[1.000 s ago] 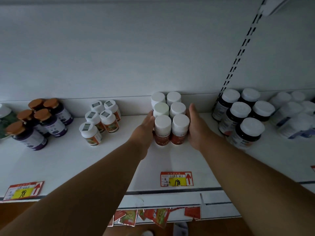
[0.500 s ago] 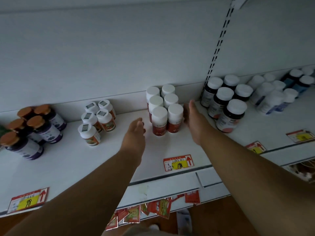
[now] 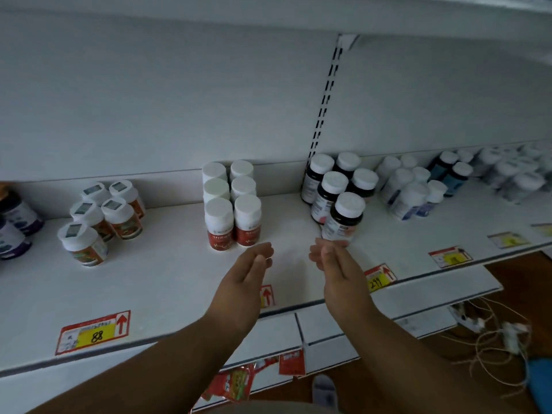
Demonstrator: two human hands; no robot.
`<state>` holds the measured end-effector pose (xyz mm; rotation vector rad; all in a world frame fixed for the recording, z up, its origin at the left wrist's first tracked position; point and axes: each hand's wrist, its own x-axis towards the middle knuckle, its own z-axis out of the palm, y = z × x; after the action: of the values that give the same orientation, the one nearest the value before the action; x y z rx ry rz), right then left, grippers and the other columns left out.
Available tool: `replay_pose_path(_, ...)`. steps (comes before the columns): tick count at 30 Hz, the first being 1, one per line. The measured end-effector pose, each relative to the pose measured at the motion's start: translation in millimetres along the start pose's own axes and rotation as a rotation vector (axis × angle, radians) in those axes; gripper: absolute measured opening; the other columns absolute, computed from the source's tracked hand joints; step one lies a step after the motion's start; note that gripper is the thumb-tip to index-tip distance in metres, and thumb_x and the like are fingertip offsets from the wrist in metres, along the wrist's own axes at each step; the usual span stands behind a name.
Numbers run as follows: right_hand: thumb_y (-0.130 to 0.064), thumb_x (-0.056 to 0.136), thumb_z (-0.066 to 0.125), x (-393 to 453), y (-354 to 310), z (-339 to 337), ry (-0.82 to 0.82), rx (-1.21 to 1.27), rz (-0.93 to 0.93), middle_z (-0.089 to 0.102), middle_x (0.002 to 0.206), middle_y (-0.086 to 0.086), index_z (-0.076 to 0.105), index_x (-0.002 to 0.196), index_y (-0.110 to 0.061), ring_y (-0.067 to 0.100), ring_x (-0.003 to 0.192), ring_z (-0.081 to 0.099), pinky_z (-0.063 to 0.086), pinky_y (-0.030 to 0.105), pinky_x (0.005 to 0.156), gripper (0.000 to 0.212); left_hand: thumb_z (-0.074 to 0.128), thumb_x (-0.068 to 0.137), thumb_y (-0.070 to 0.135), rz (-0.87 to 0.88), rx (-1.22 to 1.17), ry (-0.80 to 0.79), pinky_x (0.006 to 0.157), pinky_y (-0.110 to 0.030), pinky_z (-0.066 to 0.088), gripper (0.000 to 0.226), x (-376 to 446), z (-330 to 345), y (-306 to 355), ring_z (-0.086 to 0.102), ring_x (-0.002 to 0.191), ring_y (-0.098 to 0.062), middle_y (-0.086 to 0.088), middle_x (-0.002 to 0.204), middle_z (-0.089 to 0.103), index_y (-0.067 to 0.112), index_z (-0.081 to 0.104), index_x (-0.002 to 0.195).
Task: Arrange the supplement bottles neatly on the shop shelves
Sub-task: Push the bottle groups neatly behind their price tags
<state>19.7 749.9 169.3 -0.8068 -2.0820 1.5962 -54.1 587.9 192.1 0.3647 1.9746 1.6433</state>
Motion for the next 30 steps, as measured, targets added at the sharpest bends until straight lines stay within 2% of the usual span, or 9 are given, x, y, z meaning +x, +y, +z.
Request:
replay_pose_path(2,-0.035,0.104,0.038,11,6,-22,0.041,-0.004,-0.01,0.07,0.103,-0.008,0.065,0.105,-0.03,0.008,0.102,0.064,0.049,0.033,0.098,0.027,0.034,0.101,0.048,0.002,-0.036,0.01,0.098,-0.027,0.037,0.034,17,23,1,0.051,0.123,-0.005,0.02,0.126,0.059,0.043,0.053,0.129)
replay_pose_path(5,-0.029,0.106,0.037,29,15,-57,0.082,-0.014,-0.007,0.071,0.097,-0.009,0.066,0.096,-0.025,0.005,0.095,0.065,0.049,0.023,0.086,0.031,0.037,0.103,0.043,0.031,-0.098,0.122,0.111,-0.039,0.037,0.029,44,61,0,0.054,0.121,-0.006,0.019,0.122,0.063,0.043,0.058,0.123)
replay_pose_path(10,-0.025,0.106,0.039,99,21,-117,0.088,-0.048,-0.042,0.067,0.092,0.0,0.06,0.089,-0.022,0.017,0.091,0.063,0.05,0.036,0.084,0.027,0.038,0.103,0.04,0.003,-0.168,0.267,0.113,-0.04,0.036,0.029,86,127,13,0.053,0.122,-0.006,0.017,0.127,0.061,0.041,0.058,0.123)
replay_pose_path(15,-0.047,0.091,0.038,140,31,-143,0.016,-0.055,-0.033,0.063,0.095,0.007,0.054,0.086,-0.029,0.029,0.093,0.06,0.048,0.045,0.088,0.025,0.035,0.104,0.04,-0.022,-0.197,0.364,0.111,-0.036,0.035,0.032,104,168,16,0.049,0.126,-0.011,0.015,0.133,0.056,0.04,0.053,0.131)
replay_pose_path(19,-0.061,0.085,0.039,174,20,-147,0.013,-0.032,-0.001,0.062,0.099,0.011,0.054,0.088,-0.022,0.032,0.097,0.06,0.048,0.049,0.091,0.042,0.036,0.105,0.038,-0.032,-0.298,0.462,0.1,-0.03,0.036,0.03,129,180,38,0.05,0.122,-0.015,0.011,0.124,0.058,0.035,0.053,0.129)
replay_pose_path(23,-0.067,0.089,0.033,210,3,-136,-0.064,0.101,0.144,0.057,0.135,0.002,0.057,0.124,-0.028,0.02,0.122,0.053,0.038,0.047,0.109,0.058,0.043,0.097,0.055,-0.117,-0.373,0.434,0.105,-0.035,0.037,0.044,172,171,49,0.053,0.119,-0.013,0.008,0.134,0.057,0.039,0.05,0.137)
replay_pose_path(24,-0.073,0.086,0.033,217,1,-132,-0.092,0.17,0.195,0.059,0.135,-0.004,0.058,0.12,-0.034,0.015,0.121,0.054,0.038,0.045,0.11,0.058,0.045,0.095,0.057,-0.107,-0.397,0.409,0.106,-0.037,0.039,0.047,182,168,48,0.056,0.118,-0.013,0.008,0.133,0.059,0.039,0.051,0.138)
replay_pose_path(27,-0.08,0.084,0.038,227,1,-122,-0.155,0.276,0.302,0.073,0.095,-0.017,0.068,0.098,-0.032,0.003,0.092,0.066,0.05,0.034,0.091,0.059,0.043,0.099,0.053,-0.095,-0.448,0.304,0.094,-0.037,0.05,0.045,194,167,50,0.066,0.108,-0.017,0.001,0.123,0.068,0.028,0.057,0.134)
replay_pose_path(30,-0.053,0.104,0.03,223,2,-122,-0.232,0.279,0.282,0.063,0.071,-0.024,0.062,0.086,-0.03,-0.011,0.068,0.057,0.043,0.023,0.069,0.043,0.04,0.101,0.049,-0.088,-0.5,0.249,0.08,-0.03,0.054,0.044,195,172,44,0.068,0.105,-0.016,0.0,0.119,0.07,0.026,0.057,0.135)
